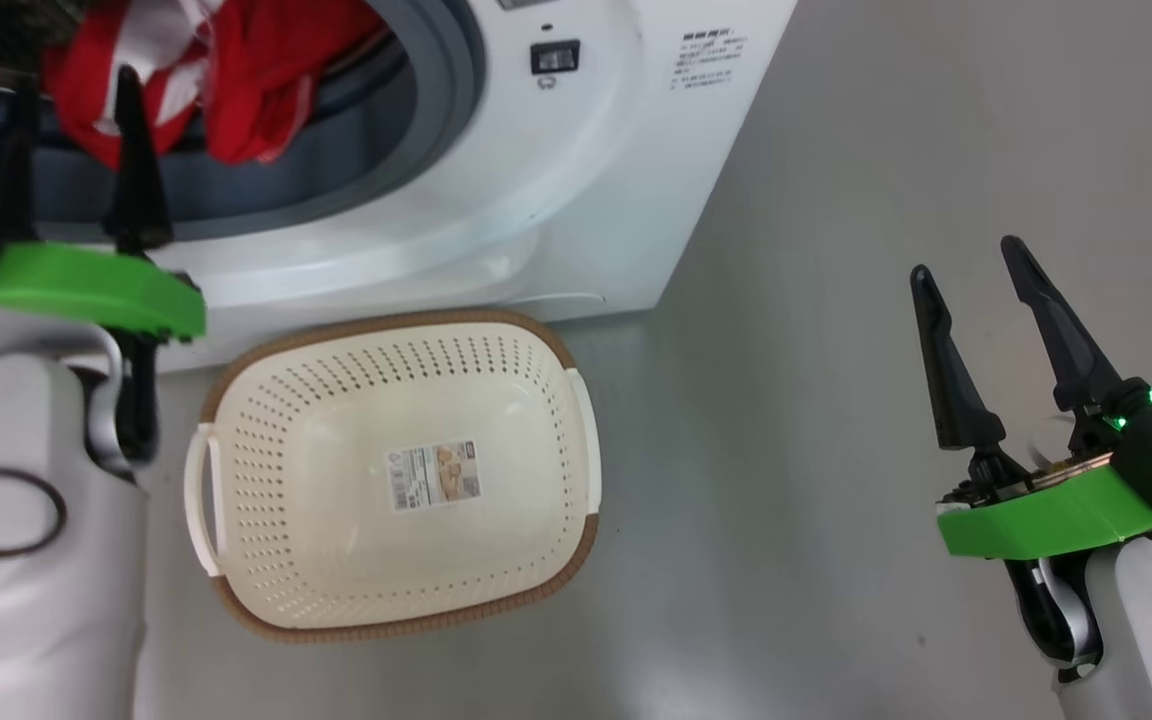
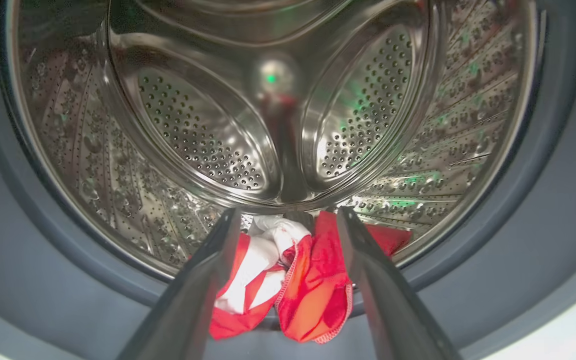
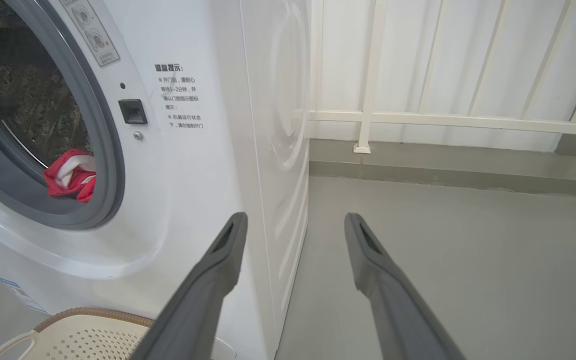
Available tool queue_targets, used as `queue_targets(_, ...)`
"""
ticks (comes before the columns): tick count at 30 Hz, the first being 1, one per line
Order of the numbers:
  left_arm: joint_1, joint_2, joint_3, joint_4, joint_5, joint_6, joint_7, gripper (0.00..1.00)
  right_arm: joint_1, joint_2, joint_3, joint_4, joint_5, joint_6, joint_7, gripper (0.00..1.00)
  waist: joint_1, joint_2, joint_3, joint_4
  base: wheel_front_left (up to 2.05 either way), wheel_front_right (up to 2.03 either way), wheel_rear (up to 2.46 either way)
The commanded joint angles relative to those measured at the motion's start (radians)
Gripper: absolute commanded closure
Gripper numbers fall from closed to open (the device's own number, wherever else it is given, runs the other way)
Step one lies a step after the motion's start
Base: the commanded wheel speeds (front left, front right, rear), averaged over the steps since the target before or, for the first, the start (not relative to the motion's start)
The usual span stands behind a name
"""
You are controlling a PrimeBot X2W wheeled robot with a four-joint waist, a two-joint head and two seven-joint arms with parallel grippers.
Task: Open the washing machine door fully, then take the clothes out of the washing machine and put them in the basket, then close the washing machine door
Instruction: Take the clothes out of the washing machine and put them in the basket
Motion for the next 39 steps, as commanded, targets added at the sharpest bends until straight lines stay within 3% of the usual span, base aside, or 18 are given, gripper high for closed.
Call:
queue_targets(1, -0.041, 0.055, 0.029, 0.005, 0.002, 0.014, -0.01, 0.0, -0.013, -0.003, 0.022, -0.028, 0.01, 0.007, -0.006, 0.0, 0.0, 0.0, 0.055, -0.023, 0.0, 0.0, 0.0)
queue_targets(10, -0.177, 0.125, 0.001, 0.158, 0.067, 0.059, -0.002, 0.0, -0.045, 0.008, 0.038, -0.025, 0.017, 0.007, -0.006, 0.0, 0.0, 0.0, 0.114, -0.054, 0.0, 0.0, 0.0)
queue_targets(15, -0.273, 0.195, -0.083, 0.278, 0.178, 0.104, 0.048, 0.0, -0.061, 0.01, 0.055, -0.019, 0.024, 0.007, -0.006, 0.0, 0.0, 0.0, 0.132, -0.08, 0.0, 0.0, 0.0)
queue_targets(23, -0.349, 0.253, -0.146, 0.407, 0.262, 0.176, 0.144, 0.0, -0.065, 0.014, 0.076, -0.015, 0.035, 0.007, -0.006, 0.0, 0.0, 0.0, 0.138, -0.112, 0.0, 0.0, 0.0)
queue_targets(35, -0.386, 0.283, -0.139, 0.523, 0.234, 0.183, 0.186, 0.0, -0.079, 0.013, 0.093, -0.014, 0.042, 0.007, -0.006, 0.0, 0.0, 0.0, 0.156, -0.146, 0.0, 0.0, 0.0)
queue_targets(38, -0.395, 0.283, -0.143, 0.532, 0.228, 0.173, 0.168, 1.0, -0.081, 0.014, 0.09, -0.013, 0.042, 0.007, -0.006, 0.0, 0.0, 0.0, 0.158, -0.146, 0.0, 0.0, 0.0)
queue_targets(39, -0.396, 0.281, -0.142, 0.533, 0.223, 0.172, 0.158, 1.0, -0.082, 0.015, 0.089, -0.012, 0.042, 0.007, -0.006, 0.0, 0.0, 0.0, 0.156, -0.145, 0.0, 0.0, 0.0)
